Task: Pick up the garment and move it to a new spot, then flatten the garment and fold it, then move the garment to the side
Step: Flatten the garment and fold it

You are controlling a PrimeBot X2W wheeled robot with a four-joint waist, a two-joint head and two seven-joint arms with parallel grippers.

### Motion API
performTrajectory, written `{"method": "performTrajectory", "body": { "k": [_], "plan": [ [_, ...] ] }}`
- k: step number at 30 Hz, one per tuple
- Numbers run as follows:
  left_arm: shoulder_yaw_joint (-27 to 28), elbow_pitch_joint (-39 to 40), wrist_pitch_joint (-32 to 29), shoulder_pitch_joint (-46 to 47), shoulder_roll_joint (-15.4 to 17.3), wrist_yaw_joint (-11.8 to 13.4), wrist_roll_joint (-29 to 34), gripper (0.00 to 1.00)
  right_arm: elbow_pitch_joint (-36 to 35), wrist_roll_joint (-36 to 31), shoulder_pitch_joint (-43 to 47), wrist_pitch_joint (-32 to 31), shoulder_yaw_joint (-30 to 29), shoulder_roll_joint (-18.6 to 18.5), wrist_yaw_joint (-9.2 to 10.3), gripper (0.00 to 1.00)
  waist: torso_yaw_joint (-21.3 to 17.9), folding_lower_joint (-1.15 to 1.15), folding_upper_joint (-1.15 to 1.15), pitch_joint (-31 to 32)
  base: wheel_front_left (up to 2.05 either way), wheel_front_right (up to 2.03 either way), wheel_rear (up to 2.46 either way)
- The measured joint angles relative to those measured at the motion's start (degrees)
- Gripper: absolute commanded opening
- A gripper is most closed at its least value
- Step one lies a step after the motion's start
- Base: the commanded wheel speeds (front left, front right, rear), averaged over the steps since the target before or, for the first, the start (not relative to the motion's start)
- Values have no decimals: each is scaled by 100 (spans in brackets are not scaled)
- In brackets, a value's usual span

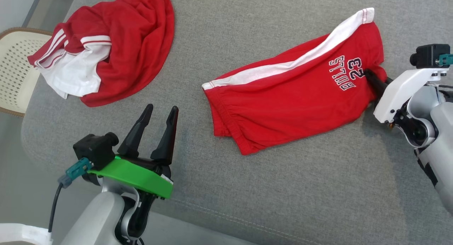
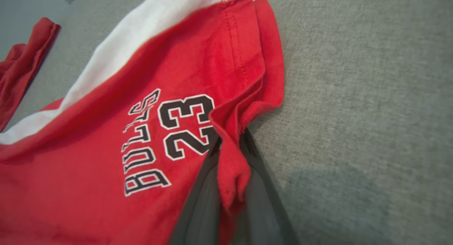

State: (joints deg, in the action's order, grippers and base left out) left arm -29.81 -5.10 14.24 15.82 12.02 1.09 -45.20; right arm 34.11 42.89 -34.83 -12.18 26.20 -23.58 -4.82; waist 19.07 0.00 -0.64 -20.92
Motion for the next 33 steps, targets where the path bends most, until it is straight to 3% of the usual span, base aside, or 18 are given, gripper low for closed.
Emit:
{"method": "performTrajectory", "body": {
  "k": [11, 19, 33],
  "plan": [
    [202, -132, 1, -171, 4, -1, -1, 100, -183, 839, 560, 102, -452, 181, -122, 0, -320, 0, 0, 246, 0, 0, 0],
    [377, -168, 1, -425, 149, -4, -1, 100, -690, 1325, 1453, 169, -641, 200, -170, 0, -839, 0, 0, 515, 0, 0, 0],
    [420, -25, 1, -666, 359, 1, 47, 100, -1201, 1254, 2510, 516, -605, 186, -168, 0, -1847, 0, 0, 767, 0, 0, 0]
  ]
}}
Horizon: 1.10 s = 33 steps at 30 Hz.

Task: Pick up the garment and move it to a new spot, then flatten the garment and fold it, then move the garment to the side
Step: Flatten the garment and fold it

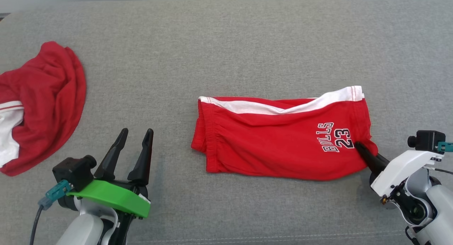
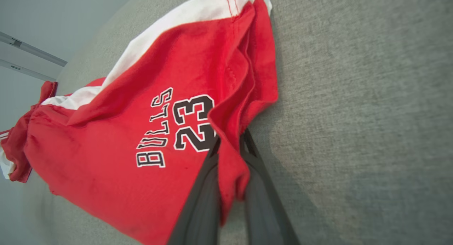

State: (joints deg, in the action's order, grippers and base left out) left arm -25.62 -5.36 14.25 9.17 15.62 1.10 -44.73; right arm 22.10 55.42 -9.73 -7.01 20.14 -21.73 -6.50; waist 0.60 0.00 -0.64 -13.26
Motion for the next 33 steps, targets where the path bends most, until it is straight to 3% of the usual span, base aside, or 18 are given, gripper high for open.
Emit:
{"method": "performTrajectory", "body": {
  "k": [1, 2, 4, 5, 17, 28, 33],
  "plan": [
    [-7, 1, 0, -1, 8, 0, 24, 100, -12, -55, 1, 13, 30, -16, 0, 0, -63, 0, 0, 11, 0, 0, 0],
    [-15, 0, 0, -1, 11, 0, 26, 100, -16, -123, 2, 78, 42, -23, 4, 33, -119, 0, 0, 23, 0, 0, 0],
    [-53, 0, 0, -1, 14, 0, 71, 100, -29, -207, 10, 153, 32, -32, 58, 47, -214, 0, 0, 51, 0, 0, 0],
    [-82, 0, 0, -1, 14, 0, 76, 100, -46, -215, 41, 188, 25, -47, 59, 100, -247, 0, 0, 69, 0, 0, 0],
    [-189, 55, -3, -3, 16, 0, 115, 100, -151, -283, 225, 465, -209, -134, 311, 100, -154, 0, 0, 168, 0, 0, 0],
    [-222, 220, -58, -5, 15, 19, 124, 100, 125, -298, 138, 320, -143, -158, 510, 100, 93, 0, 0, 76, 0, 0, 0],
    [-229, 241, -60, -5, 15, 43, 172, 100, 235, -288, -112, 243, -138, -99, 510, 100, 205, 0, 0, 7, 0, 0, 0]
  ]
}}
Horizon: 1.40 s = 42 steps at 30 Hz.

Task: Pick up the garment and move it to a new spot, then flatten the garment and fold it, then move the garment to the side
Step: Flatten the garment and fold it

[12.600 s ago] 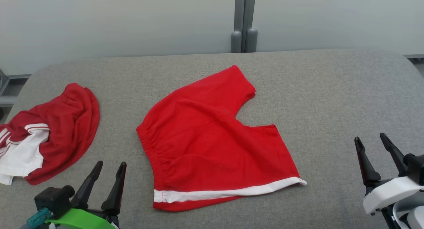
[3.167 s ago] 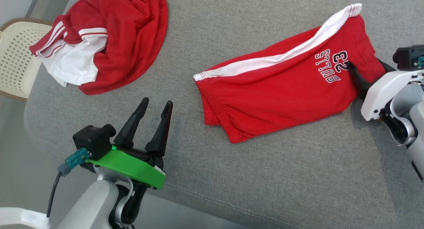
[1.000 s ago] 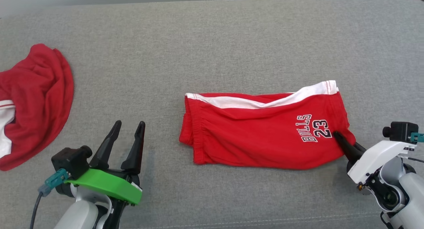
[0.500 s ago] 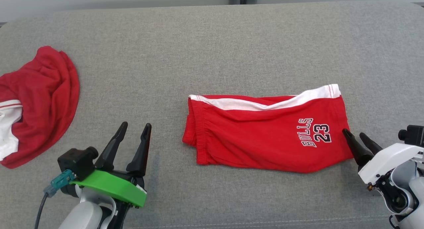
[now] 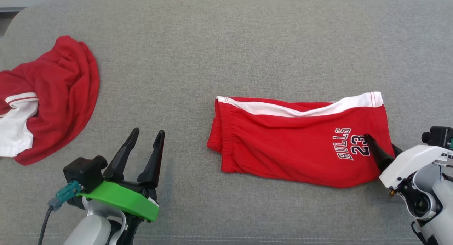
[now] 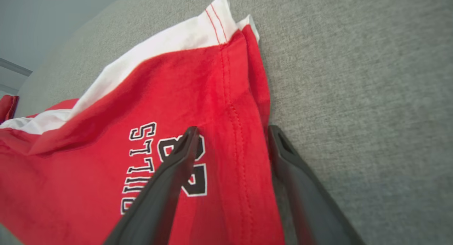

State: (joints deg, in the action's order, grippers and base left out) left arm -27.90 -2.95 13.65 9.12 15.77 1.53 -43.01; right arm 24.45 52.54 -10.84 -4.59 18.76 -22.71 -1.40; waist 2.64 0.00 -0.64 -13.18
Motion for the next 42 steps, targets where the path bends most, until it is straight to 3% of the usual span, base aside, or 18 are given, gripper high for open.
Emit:
{"method": "performTrajectory", "body": {
  "k": [1, 2, 3, 4, 5, 6, 18, 25, 32, 38, 42],
  "plan": [
    [1, 0, 0, 0, 0, 0, -1, 100, 16, 23, -42, -7, 2, 48, 0, 100, 22, 0, 0, -9, 0, 0, 0],
    [2, 1, 0, 0, 0, 1, 0, 100, 31, 65, -73, -26, 4, 107, -7, 92, 42, 0, 0, -17, 0, 0, 0],
    [10, 1, 1, 0, 0, 9, 0, 100, 49, 124, -99, -67, 12, 167, -11, 49, 60, 0, 0, -23, 0, 0, 0],
    [16, 2, 0, 0, 1, 26, 0, 100, 78, 180, -129, -100, 13, 218, -19, 37, 72, 0, 0, -28, 0, 0, 0],
    [19, 2, 1, 0, 2, 30, -1, 100, 109, 212, -162, -105, 15, 245, -45, 14, 79, 0, 0, -32, 0, 0, 0],
    [19, 2, 1, 0, 2, 32, 0, 100, 136, 230, -177, -114, 15, 254, -66, 0, 86, 0, 0, -33, 0, 0, 0],
    [158, 5, 2, -27, 8, 98, -2, 100, 311, 791, -185, -293, -292, 241, -315, 0, -24, 0, 0, 35, 0, 0, 0],
    [119, 16, 2, -124, 3, 98, -2, 100, 421, 1139, -140, -455, -798, -286, -327, 0, -153, 0, 0, 96, 0, 0, 0],
    [105, 11, 2, -129, 11, 96, -1, 100, 452, 1352, -8, -453, -1357, -871, -209, 0, -163, 0, 0, 146, 0, 0, 0],
    [141, -83, 9, -157, 82, 102, 88, 100, -307, 1401, -43, -635, -1160, -904, -381, 0, -144, 0, 0, 244, 0, 0, 0],
    [156, -186, 10, -268, 119, 103, 87, 100, -1136, 1438, -70, -969, -620, -557, -478, 0, -110, 0, 0, 357, 0, 0, 0]
  ]
}}
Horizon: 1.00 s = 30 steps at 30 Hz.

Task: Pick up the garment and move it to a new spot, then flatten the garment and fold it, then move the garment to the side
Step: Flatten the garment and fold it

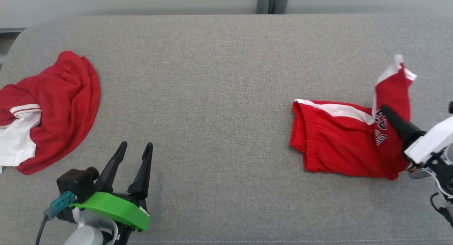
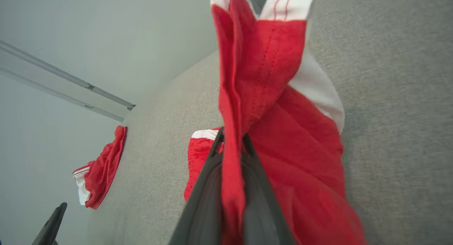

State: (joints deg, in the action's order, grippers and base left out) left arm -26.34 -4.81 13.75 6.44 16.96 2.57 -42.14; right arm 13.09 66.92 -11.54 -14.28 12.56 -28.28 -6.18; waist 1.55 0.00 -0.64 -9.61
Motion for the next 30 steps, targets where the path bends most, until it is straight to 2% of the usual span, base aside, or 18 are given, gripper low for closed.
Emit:
{"method": "performTrajectory", "body": {
  "k": [4, 9, 15, 16, 17, 18, 19, 23, 30],
  "plan": [
    [-9, -12, 0, -30, 0, 0, 0, 100, -446, -34, -1, -243, 439, 154, -34, 0, 74, 0, 0, 58, 0, 0, 0],
    [-66, -20, -1, -30, -9, 0, 1, 100, -568, -287, 2, -368, 742, 226, -27, 0, 208, 0, 0, 95, 0, 0, 0],
    [-159, -34, 0, -30, -132, -7, 0, 100, -523, -515, 2, -366, 917, 403, 180, 0, 402, 0, 0, 92, 0, 0, 0],
    [-164, -42, 0, -30, -149, -10, 0, 100, -508, -573, 2, -366, 951, 442, 219, 15, 433, 0, 0, 92, 0, 0, 0],
    [-164, -53, 0, -30, -157, -10, 0, 100, -492, -662, 2, -366, 1012, 468, 227, 41, 463, 0, 0, 95, 0, 0, 0],
    [-160, -64, 0, -30, -156, -10, 0, 100, -491, -731, 1, -366, 1056, 500, 263, 91, 488, 0, 0, 99, 0, 0, 0],
    [-148, -68, 0, -32, -154, -10, -1, 100, -493, -760, -9, -366, 1089, 538, 283, 100, 508, 0, 0, 105, 0, 0, 0],
    [-109, -90, 0, -32, -147, -10, -2, 100, -556, -833, -130, -345, 1206, 692, 323, 100, 523, 0, 0, 119, 0, 0, 0],
    [43, -56, 16, -60, -104, -2, -4, 100, -897, -1013, -278, -204, 1222, 711, 330, 100, 392, 0, 0, 129, 0, 0, 0]
  ]
}}
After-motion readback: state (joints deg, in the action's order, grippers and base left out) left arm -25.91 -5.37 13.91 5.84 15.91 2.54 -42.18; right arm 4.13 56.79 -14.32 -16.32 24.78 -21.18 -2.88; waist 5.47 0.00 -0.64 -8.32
